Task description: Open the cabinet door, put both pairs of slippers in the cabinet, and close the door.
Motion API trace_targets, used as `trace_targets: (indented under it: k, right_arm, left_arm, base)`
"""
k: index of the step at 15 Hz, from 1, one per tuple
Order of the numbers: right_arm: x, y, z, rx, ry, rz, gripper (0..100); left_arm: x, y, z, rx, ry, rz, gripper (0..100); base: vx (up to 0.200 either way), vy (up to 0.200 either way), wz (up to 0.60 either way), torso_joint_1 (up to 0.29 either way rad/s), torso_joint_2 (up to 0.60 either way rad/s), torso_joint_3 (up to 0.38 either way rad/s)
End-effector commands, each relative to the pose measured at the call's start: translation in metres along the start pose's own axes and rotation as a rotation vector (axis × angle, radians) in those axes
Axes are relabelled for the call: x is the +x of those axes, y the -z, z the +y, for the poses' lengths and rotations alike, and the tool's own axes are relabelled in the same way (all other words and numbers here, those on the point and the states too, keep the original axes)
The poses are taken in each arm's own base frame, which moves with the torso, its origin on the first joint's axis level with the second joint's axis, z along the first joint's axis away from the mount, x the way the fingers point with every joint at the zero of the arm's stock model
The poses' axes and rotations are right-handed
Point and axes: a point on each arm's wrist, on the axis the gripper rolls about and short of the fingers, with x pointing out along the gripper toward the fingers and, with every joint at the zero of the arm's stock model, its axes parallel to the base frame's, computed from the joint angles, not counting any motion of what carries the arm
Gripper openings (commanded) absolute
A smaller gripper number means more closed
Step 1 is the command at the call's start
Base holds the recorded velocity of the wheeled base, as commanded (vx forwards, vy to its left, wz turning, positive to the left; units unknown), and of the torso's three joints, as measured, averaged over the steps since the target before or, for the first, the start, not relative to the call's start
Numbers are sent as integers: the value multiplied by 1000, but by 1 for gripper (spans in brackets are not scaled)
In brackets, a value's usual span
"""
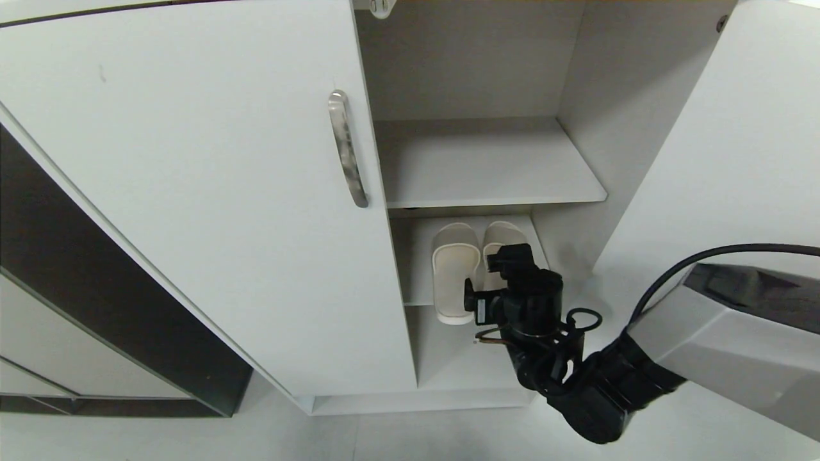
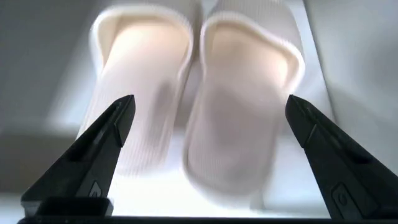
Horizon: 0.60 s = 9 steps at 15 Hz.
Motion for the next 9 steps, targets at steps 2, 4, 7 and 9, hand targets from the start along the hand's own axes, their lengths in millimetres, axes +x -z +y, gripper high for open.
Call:
trace_targets:
  k: [2, 4, 7, 9]
  right_arm:
    - [-43, -14, -2, -37, -59, -31, 100]
    - [-45, -14, 0, -36, -67, -42, 100]
    - [-45, -15, -1, -35, -65, -43, 100]
    - [-46, -13, -1, -39, -65, -39, 100]
  left_arm:
    - [0, 0, 0, 0, 1, 2, 0]
    - [0, 0, 0, 0, -1, 0, 0]
    - [0, 0, 0, -3, 1, 2, 0]
    - [0, 0, 0, 0, -1, 0, 0]
  base:
    - [0, 0, 0, 0, 0, 0]
    - [-200, 0, 0, 5, 7, 0]
    - [-200, 0, 0, 2, 2, 4]
    - [-200, 0, 0, -2, 2, 5]
